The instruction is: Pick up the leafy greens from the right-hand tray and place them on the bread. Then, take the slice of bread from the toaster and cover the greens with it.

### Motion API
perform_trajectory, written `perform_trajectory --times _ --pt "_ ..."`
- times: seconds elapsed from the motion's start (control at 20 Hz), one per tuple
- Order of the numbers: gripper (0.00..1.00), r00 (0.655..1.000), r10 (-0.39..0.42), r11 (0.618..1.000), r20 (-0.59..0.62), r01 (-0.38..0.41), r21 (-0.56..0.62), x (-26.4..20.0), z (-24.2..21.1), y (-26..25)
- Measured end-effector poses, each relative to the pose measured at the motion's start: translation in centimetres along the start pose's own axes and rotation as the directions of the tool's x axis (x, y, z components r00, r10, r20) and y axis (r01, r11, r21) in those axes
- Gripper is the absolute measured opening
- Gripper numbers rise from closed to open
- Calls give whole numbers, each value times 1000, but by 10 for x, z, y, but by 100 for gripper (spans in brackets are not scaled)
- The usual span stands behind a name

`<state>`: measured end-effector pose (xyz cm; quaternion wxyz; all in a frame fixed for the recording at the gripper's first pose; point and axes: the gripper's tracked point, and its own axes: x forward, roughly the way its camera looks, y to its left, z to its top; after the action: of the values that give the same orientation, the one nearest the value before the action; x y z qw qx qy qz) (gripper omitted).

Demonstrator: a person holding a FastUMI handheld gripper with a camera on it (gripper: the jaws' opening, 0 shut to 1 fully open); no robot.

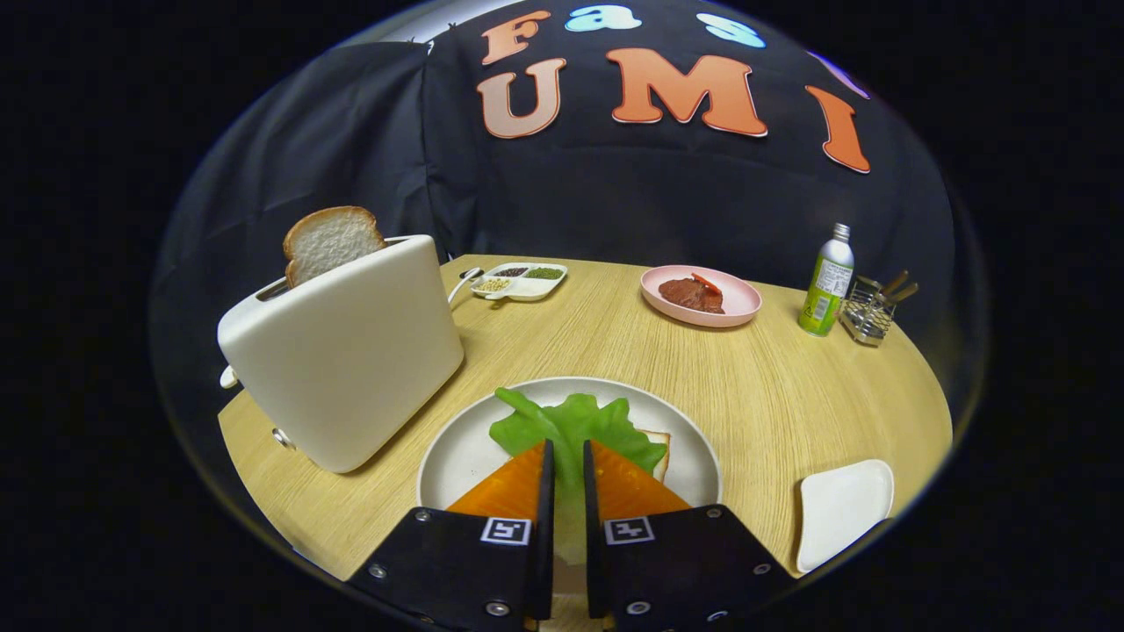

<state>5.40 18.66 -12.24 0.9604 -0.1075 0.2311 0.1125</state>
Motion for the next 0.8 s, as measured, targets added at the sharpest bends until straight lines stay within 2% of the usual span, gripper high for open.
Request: perform_trajectory --times 0.1,0.2,0.35,0.4,0.45,0.5,0.55,0.6,0.8 --pt "19 1000 -4 1000 2 4 3 -1 0 -1" --pt "29 1000 -13 1000 12 13 5 -6 2 -4" --pt "59 999 -35 999 34 35 9 -9 9 -10" --pt "65 998 -41 999 38 41 15 -11 10 -12" --pt "78 998 -42 999 42 41 20 -13 12 -12" --pt "83 998 -45 999 45 44 24 -14 15 -14" --pt "92 997 -49 999 51 47 26 -15 17 -14" --pt "97 997 -52 998 57 50 26 -17 20 -14" --pt "98 995 -47 999 88 45 24 -22 38 -6"
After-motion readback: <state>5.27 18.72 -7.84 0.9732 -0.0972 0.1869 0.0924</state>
